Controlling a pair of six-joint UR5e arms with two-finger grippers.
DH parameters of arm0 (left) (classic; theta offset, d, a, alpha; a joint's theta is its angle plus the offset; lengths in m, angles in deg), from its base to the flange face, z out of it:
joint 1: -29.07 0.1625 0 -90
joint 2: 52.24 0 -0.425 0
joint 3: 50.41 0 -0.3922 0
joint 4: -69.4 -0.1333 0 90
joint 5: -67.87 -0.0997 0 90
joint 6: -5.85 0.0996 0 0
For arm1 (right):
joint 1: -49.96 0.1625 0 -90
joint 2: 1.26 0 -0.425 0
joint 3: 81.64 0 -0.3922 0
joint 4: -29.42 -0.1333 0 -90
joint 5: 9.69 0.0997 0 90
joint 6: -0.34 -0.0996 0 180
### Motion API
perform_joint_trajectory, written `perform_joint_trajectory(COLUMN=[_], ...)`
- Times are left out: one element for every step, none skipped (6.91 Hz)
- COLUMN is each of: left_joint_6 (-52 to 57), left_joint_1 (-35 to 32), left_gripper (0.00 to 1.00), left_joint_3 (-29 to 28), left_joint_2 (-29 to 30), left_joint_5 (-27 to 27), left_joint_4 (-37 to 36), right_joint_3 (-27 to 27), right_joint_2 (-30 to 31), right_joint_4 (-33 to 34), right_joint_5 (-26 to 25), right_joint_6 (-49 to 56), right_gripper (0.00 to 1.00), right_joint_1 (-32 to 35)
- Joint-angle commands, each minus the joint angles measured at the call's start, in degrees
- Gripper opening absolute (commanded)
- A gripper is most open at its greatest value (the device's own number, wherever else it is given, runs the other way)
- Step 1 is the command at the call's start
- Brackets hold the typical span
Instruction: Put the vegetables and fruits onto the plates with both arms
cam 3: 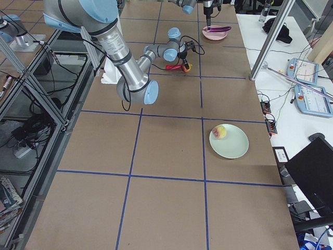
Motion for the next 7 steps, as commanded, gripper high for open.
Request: perform_joint_trajectory(left_joint_6=[-16.43,-23.04,-26.85,-27.24,-27.24,-27.24,-27.33], left_joint_1=[12.99,15.93,21.18,25.49,27.71,29.13,32.97], left_gripper=[1.00,1.00,1.00,1.00,1.00,1.00,1.00], left_joint_3=[6.19,7.69,8.49,8.41,8.50,9.46,9.38], left_joint_2=[1.50,3.95,5.19,8.51,14.20,16.52,16.54], left_joint_5=[-0.22,-1.01,-4.32,-8.62,-10.23,-12.24,-15.22], left_joint_4=[0.03,0.03,-0.06,-3.10,-14.36,-21.00,-21.67], right_joint_3=[-5.56,-5.84,-5.32,-2.80,1.32,4.75,7.83], right_joint_2=[5.91,8.64,10.41,12.34,12.28,12.28,12.45], right_joint_4=[0.29,0.20,0.46,0.47,0.38,0.12,0.03], right_joint_5=[8.14,14.37,18.26,19.52,20.58,20.59,20.59], right_joint_6=[0.42,0.94,1.38,3.74,7.59,9.02,12.77], right_gripper=[0.00,0.00,0.00,0.01,0.01,0.01,0.01], right_joint_1=[10.62,18.35,25.65,30.68,34.47,36.94,39.41])
